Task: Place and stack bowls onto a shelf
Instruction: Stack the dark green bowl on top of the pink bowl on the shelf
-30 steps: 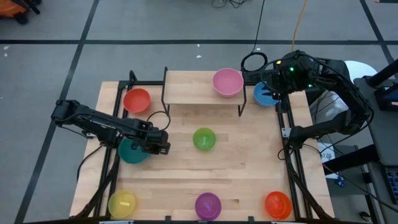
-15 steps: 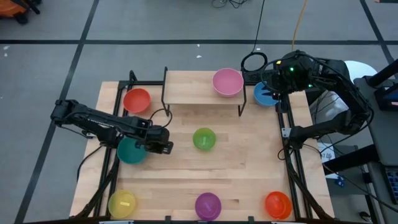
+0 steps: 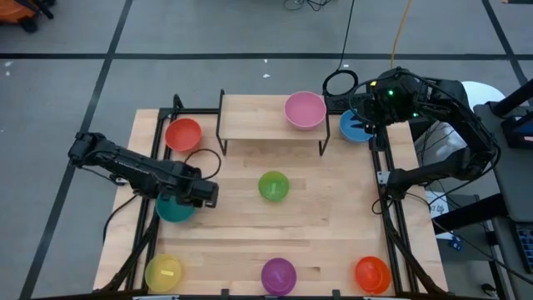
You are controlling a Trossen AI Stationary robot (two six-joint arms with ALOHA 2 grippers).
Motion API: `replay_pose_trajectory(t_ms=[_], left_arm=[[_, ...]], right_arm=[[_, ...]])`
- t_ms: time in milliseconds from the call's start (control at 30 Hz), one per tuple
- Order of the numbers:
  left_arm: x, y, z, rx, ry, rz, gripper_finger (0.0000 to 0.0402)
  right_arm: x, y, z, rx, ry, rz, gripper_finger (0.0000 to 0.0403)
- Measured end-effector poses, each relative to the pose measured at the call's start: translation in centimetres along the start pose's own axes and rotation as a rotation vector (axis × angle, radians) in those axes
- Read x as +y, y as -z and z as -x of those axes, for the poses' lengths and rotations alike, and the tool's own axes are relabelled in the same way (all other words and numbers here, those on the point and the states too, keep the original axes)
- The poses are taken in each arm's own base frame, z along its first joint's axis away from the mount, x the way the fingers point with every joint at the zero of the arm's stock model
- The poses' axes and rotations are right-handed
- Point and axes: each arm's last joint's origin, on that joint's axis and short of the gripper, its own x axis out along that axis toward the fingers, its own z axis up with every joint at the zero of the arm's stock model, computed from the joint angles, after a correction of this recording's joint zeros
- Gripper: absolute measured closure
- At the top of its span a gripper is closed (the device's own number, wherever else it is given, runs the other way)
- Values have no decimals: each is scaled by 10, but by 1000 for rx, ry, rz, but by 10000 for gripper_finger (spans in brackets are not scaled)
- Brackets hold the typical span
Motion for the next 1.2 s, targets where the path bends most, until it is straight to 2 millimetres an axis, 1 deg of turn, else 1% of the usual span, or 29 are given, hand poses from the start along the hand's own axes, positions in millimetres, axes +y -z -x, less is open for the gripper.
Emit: replay_pose_trajectory(t_ms=[200, 367, 500, 600, 800, 967, 1200], left_arm=[[2, 7, -3, -3, -17, 28, 316], [5, 10, -10, -8, -39, 61, 316], [4, 13, -16, 6, -8, 70, 316], [2, 15, -16, 11, 9, 62, 316], [5, 15, -17, 5, -18, 64, 316], [2, 15, -21, 1, -35, 67, 316], [-4, 14, -33, -11, -95, 40, 316]], right_arm=[[0, 0, 0, 0, 0, 0, 325], [0, 0, 0, 0, 0, 0, 325], [0, 0, 0, 0, 0, 0, 325], [0, 0, 0, 0, 0, -1, 325], [0, 0, 0, 0, 0, 0, 325], [0, 0, 0, 0, 0, -1, 325], [0, 0, 0, 0, 0, 0, 325]])
